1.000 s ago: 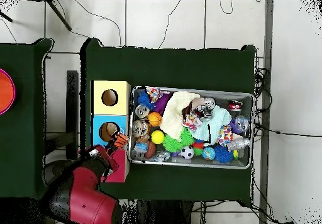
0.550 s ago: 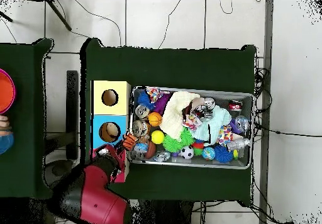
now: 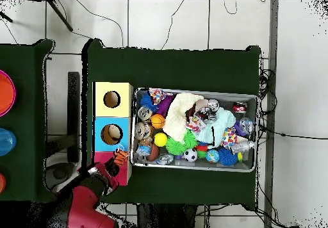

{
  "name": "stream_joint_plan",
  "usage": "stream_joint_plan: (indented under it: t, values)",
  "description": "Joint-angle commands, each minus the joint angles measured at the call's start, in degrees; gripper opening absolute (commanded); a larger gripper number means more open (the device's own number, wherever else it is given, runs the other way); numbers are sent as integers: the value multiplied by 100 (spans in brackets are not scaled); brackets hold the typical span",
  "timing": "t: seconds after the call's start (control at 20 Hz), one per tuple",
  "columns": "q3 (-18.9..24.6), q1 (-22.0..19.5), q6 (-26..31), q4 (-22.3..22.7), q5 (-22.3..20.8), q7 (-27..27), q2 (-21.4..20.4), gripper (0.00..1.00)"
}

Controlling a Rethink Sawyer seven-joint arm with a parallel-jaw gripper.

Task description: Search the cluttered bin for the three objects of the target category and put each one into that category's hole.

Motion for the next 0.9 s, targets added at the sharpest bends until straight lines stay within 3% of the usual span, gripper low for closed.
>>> stream_joint_plan:
  t: [0.05,0.2,0.45,0.9]
  values:
    - [512,310,-120,554,439,1792,-42,0]
    - [575,463,-237,623,541,1874,-30,0]
    - [951,332,-771,929,430,1992,-163,0]
    - [1068,545,-1030,933,618,2158,-37,0]
